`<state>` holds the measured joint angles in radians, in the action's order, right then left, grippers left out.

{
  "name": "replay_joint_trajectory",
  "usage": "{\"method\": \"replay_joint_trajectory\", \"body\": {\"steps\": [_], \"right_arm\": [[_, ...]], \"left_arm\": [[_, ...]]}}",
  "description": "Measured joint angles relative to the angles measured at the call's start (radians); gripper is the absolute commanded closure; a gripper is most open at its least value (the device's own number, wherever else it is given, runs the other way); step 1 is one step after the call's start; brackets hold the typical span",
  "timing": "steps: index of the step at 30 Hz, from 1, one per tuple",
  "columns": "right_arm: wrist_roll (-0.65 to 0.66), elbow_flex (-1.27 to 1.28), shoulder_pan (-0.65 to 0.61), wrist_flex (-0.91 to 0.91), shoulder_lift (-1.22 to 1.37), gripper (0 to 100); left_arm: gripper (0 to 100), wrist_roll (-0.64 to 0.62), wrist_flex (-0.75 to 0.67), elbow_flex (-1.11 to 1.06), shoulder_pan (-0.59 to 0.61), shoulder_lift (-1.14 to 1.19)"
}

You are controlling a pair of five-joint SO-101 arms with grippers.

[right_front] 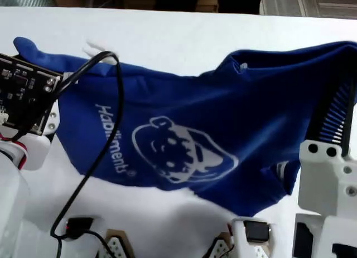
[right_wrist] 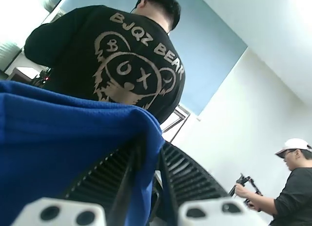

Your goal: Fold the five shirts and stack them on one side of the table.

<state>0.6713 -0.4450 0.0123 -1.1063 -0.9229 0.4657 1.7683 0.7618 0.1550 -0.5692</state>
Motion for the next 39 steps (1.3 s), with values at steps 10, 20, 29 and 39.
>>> {"method": "replay_joint_trajectory", "body": {"steps": [10, 20, 29, 39], "right_arm": [[-0.012, 0.000, -0.040, -0.061, -0.035, 97.9], [-0.020, 0.000, -0.040, -0.086, -0.040, 97.9], [-0.020, -0.011, -0.040, -0.196, -0.137, 97.9], [-0.020, 0.012, -0.040, -0.199, -0.215, 97.9]], "left_arm": [[97, 0.000, 0.000, -0.184, 0.012, -0.040], [97, 0.000, -0.020, -0.445, 0.018, -0.288], [97, 0.000, -0.029, -0.491, 0.057, -0.479], [97, 0.000, -0.063, -0.500, 0.155, -0.563]]}}
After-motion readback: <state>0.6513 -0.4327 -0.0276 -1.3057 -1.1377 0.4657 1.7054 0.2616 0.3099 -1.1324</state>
